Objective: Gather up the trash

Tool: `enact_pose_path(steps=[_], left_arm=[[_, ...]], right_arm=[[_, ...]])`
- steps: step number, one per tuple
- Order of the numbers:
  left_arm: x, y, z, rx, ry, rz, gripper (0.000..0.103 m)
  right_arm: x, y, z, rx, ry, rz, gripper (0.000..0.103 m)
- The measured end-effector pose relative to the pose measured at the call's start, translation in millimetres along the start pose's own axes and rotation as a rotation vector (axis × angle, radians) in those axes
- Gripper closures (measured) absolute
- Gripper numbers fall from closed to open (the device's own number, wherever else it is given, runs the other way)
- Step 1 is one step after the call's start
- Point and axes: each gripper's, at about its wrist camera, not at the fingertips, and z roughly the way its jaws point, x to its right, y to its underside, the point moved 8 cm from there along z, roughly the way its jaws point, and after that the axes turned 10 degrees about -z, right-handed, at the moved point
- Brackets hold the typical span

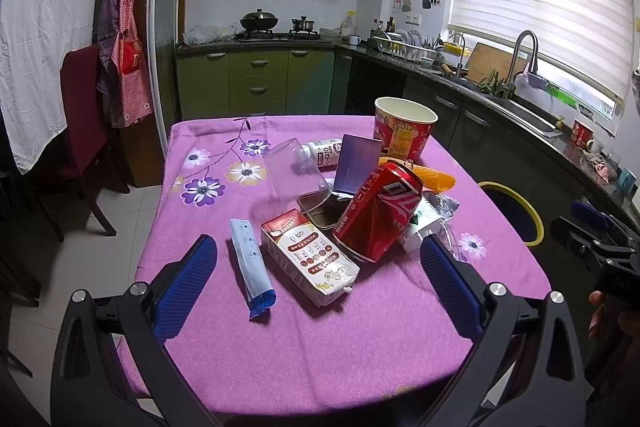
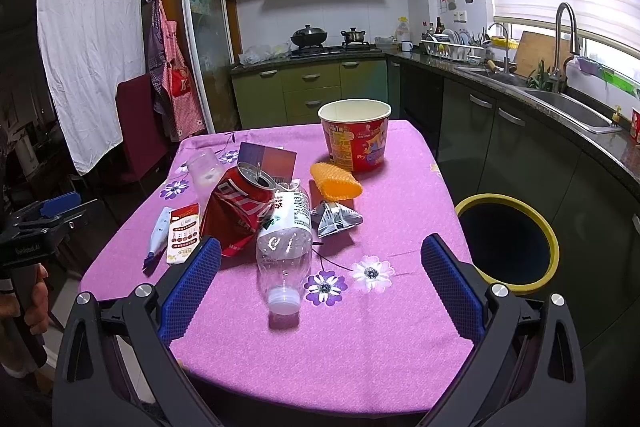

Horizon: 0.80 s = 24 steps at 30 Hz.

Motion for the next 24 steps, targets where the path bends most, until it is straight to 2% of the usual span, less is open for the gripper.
enact_pose_path(steps=[7, 12, 17, 20, 24], left_arm=[[1, -1, 6, -0.013, -0.004, 0.011, 0.006], [-4, -19, 21, -0.020, -0.015, 0.028, 0.006], [-9, -51, 50, -0.033, -0.022, 0.046, 0.006], [-16, -75, 71, -0.039, -0.026, 0.032, 0.006], [-26, -109, 102, -0.008, -0.072, 0.009, 0.006]], right_arm=[[1, 1, 4, -0.007, -0.013, 0.001, 0.004], [17, -11, 20, -0.034, -0.038, 0.012, 0.004], [48, -46, 57, -0.114, -0.082, 0.052, 0.004], [66, -72, 81, -0.147, -0.075, 0.037, 0.004], [99, -112, 140, -0.251, -0.087, 0.048, 0.004]])
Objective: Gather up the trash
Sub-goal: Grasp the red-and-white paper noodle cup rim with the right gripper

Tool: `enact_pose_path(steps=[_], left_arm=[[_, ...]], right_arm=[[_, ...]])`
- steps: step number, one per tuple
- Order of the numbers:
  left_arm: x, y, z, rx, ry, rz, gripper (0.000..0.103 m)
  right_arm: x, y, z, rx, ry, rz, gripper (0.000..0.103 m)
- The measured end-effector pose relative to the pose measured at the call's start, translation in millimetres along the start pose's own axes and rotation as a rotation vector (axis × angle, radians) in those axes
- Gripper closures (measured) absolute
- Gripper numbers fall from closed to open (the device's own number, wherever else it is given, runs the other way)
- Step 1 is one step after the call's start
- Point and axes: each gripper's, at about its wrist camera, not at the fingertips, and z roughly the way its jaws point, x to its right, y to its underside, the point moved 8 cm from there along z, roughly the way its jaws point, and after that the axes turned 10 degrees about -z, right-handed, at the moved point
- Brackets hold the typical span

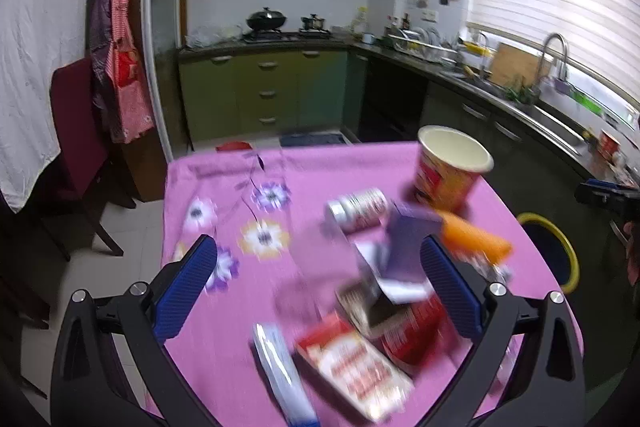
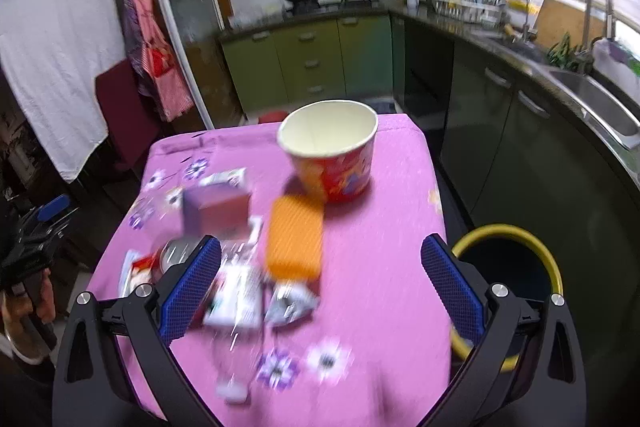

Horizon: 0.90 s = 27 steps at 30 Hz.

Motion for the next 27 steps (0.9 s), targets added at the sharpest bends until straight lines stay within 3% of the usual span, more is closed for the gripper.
enact_pose_path(steps=[3, 6, 11, 16, 27], left_arm=[[-3, -20, 28, 0.004, -0.043, -0.011, 0.006], [3, -32, 55, -0.004, -0.042, -0.007, 0.006], [8, -37, 96, -0.030, -0.007, -0.017, 0.006], [0, -32, 114, -0.049, 0.015, -0.027, 0.006], [-6, -31, 113, -0.050, 0.022, -0.036, 0.006]], right_arm=[[23, -39, 39, -0.086, -0.011, 0.028, 0.004], [50, -73, 89, -0.189, 0.036, 0.035, 0.008], [87, -98, 170, -0.385, 0.063, 0.093, 0.030], [94, -98, 215, -0.512, 0.053, 0.089, 0.052], [81, -78, 248, -0.649, 0.042, 0.089, 0.098]])
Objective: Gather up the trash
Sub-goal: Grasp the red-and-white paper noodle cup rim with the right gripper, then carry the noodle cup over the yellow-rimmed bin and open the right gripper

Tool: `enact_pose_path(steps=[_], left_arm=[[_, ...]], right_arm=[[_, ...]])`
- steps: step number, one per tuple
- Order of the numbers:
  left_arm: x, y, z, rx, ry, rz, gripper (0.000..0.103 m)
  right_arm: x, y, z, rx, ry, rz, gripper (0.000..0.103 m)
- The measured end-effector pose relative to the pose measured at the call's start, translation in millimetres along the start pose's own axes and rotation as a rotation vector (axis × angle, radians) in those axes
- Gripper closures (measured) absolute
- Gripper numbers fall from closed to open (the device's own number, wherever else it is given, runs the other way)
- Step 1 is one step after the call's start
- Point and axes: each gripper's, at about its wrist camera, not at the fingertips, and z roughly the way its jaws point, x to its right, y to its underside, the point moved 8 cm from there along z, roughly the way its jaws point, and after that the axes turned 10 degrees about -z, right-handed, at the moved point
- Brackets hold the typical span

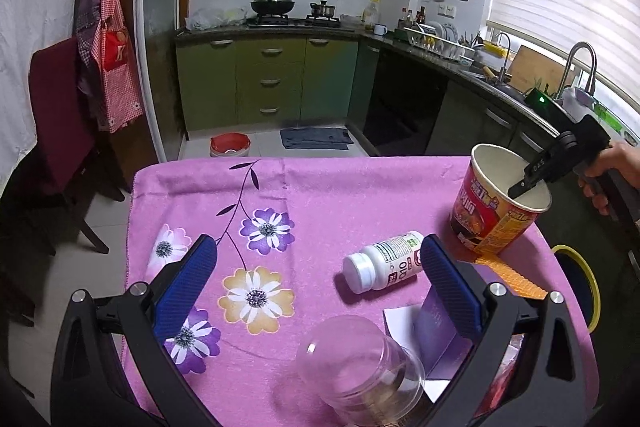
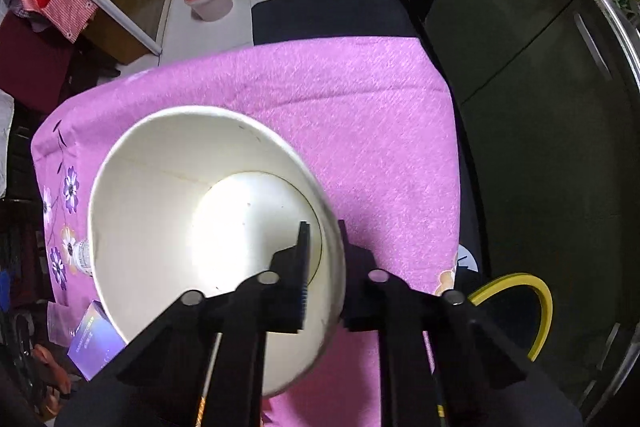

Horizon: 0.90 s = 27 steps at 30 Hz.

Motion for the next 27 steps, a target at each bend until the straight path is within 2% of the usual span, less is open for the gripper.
enact_pose_path(steps=[4, 9, 12, 16, 19, 22, 27], left_arm=[[2, -1, -4, 0.001, 0.015, 0.001, 0.006], [11, -3, -18, 0.008, 0.044, 0.025, 0.006], [21, -2, -34, 0.027, 0.049, 0.070, 0.006], [31, 2, -53, 0.036, 0.071, 0.107, 0.006], [41, 9, -62, 0.015, 0.105, 0.128, 0.006], [52, 19, -66, -0.019, 0.138, 0.146, 0.006], [69, 28, -69, -0.051, 0.154, 0.174, 0.006]], right_arm=[[1, 4, -2, 0.010, -0.026, 0.029, 0.099], [11, 25, -49, 0.100, -0.078, 0.047, 0.099], [41, 55, -89, 0.170, -0.081, 0.090, 0.099], [111, 113, -120, 0.213, -0.041, 0.195, 0.098], [163, 165, -111, 0.198, -0.013, 0.295, 0.098], [203, 205, -83, 0.164, -0.004, 0.375, 0.097], [239, 228, -28, 0.105, 0.039, 0.424, 0.095]])
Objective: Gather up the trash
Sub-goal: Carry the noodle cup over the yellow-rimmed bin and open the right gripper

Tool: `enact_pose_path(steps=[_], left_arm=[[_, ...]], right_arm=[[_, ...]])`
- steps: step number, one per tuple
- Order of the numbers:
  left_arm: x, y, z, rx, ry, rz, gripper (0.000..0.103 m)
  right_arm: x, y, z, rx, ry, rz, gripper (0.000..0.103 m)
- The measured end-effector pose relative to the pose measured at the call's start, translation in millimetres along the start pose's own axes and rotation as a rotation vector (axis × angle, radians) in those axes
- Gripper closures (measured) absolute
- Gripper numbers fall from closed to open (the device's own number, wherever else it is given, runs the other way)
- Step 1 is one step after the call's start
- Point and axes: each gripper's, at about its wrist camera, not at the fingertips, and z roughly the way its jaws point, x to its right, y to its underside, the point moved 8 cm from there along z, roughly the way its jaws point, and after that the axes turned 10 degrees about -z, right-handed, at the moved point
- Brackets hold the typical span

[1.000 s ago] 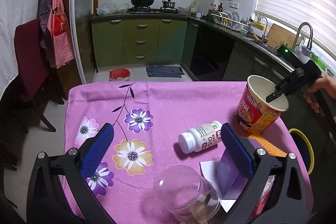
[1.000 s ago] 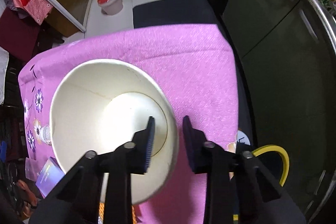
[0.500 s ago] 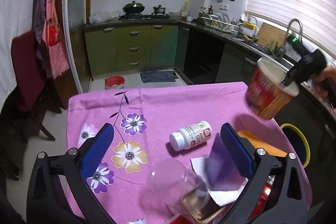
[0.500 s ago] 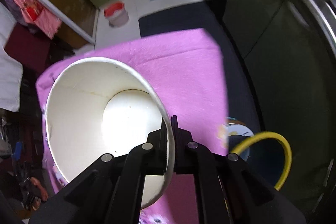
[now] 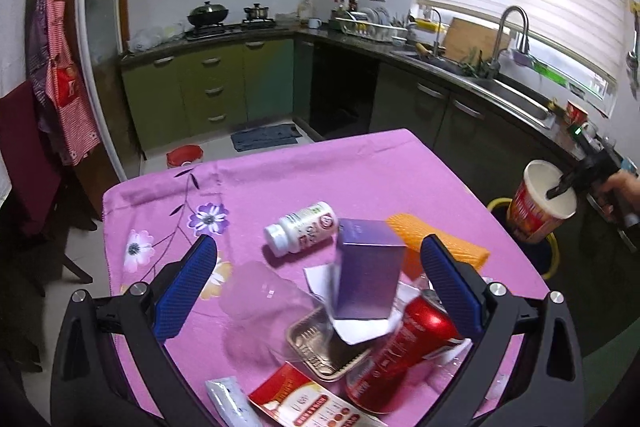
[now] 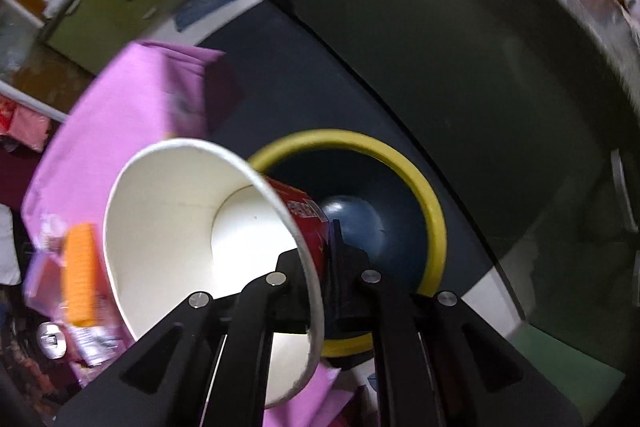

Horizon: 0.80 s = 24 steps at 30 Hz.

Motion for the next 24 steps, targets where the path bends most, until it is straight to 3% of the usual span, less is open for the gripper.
enact_pose_path(steps=[7, 11, 16, 21, 24], left_arm=[[20, 6, 8, -0.055, 0.026, 0.033, 0.006], [27, 10, 16, -0.079, 0.022, 0.044, 0.006], [36, 15, 30, -0.113, 0.019, 0.071, 0.006], [45, 19, 41, -0.139, 0.015, 0.102, 0.006], [50, 23, 51, -0.153, -0.018, 0.141, 0.006]], right_arm=[[23, 14, 81, -0.082, -0.002, 0.043, 0.095], [12, 16, 117, -0.114, -0.013, 0.044, 0.095], [14, 16, 139, -0.136, 0.001, 0.036, 0.082], [16, 13, 133, -0.109, 0.075, -0.011, 0.081], [8, 12, 117, -0.073, 0.068, -0.040, 0.080]])
